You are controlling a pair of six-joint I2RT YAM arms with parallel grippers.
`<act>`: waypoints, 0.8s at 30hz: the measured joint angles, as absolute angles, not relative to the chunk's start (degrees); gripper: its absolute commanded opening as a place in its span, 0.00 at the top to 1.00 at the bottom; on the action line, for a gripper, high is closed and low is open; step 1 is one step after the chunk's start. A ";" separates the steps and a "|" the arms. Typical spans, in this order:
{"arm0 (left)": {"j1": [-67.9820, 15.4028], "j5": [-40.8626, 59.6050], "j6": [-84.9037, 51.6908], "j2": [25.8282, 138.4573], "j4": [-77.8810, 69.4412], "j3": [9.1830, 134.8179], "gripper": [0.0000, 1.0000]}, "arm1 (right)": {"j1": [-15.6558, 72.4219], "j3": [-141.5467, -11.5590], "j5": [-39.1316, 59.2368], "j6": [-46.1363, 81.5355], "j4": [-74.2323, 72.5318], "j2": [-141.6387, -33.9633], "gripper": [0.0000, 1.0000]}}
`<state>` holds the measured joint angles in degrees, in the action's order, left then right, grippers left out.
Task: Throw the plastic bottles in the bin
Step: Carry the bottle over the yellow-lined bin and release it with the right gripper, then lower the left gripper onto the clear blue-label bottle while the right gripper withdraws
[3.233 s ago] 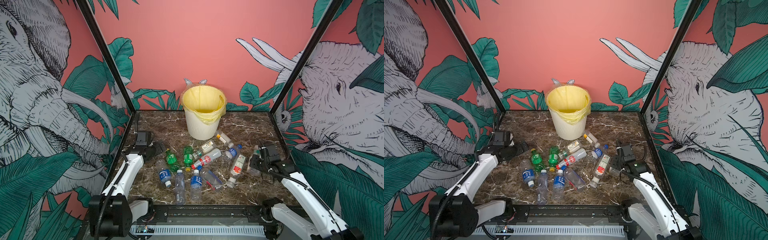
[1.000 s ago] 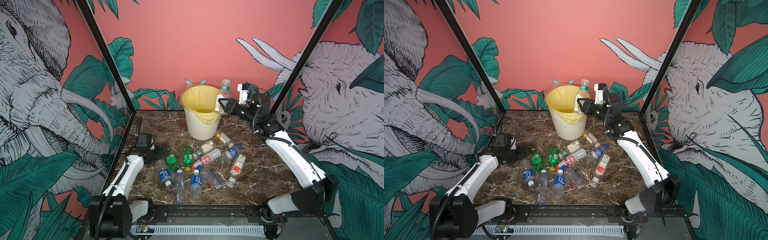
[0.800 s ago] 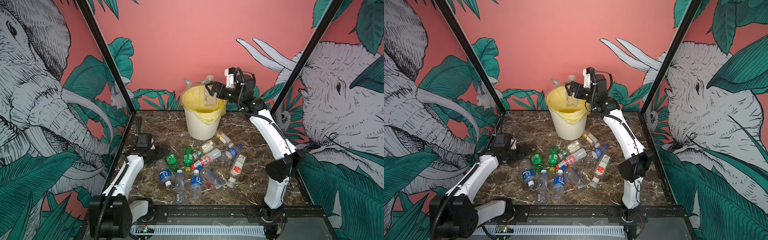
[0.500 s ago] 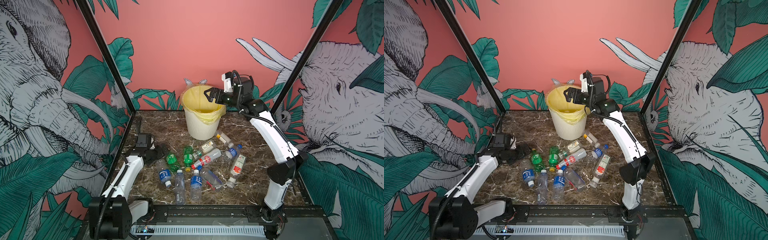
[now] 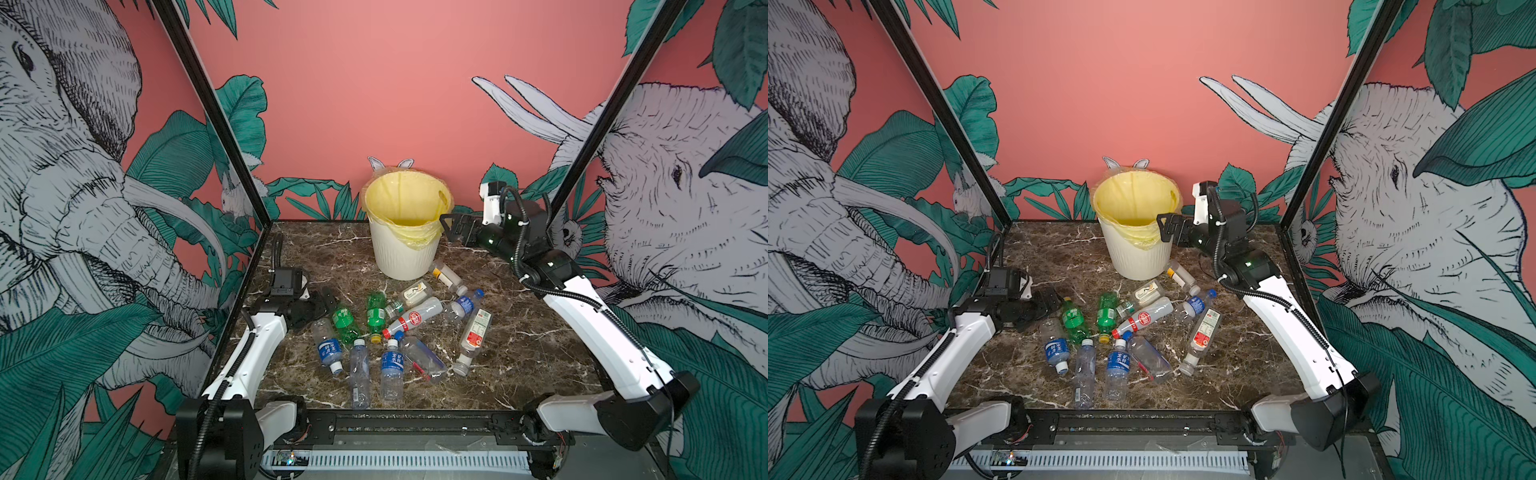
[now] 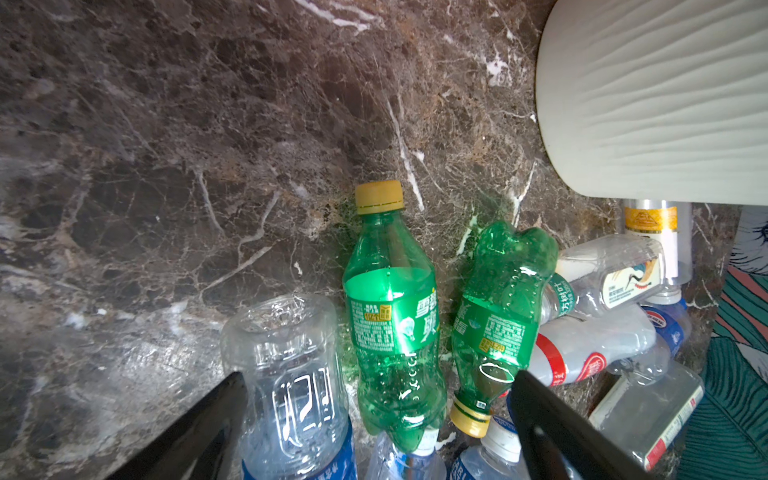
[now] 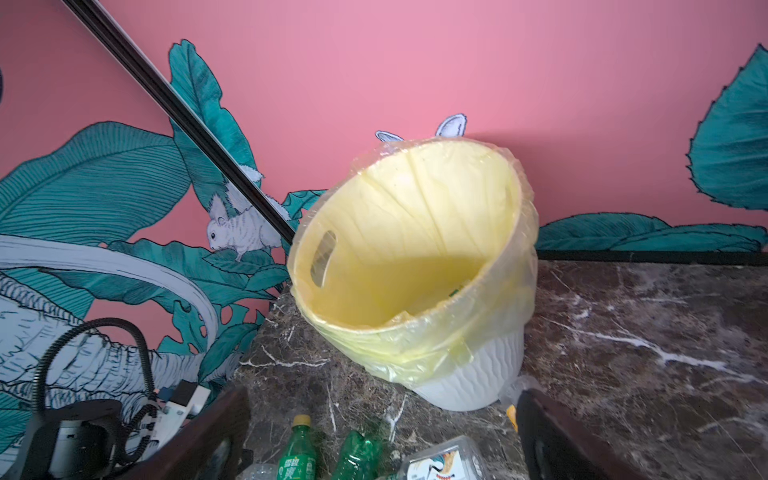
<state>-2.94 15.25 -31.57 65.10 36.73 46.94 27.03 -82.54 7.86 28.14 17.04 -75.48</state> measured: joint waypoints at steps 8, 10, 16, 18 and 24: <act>-2.94 15.31 -32.58 62.33 38.06 46.94 0.01 | 24.34 -72.40 7.44 28.32 17.10 -68.07 0.01; -2.94 14.92 -32.58 61.73 39.22 46.94 0.01 | 23.68 -70.46 7.44 28.51 17.50 -66.41 0.01; -2.94 14.37 -33.23 60.31 41.01 46.72 0.01 | 21.98 -64.90 7.25 28.91 18.94 -62.43 0.01; -2.94 14.35 -33.28 59.72 41.65 46.72 0.01 | 21.58 -63.05 7.16 28.93 19.27 -61.08 0.01; -2.94 14.15 -33.47 57.43 44.27 46.70 0.01 | 20.75 -57.17 6.20 29.19 20.36 -57.06 0.01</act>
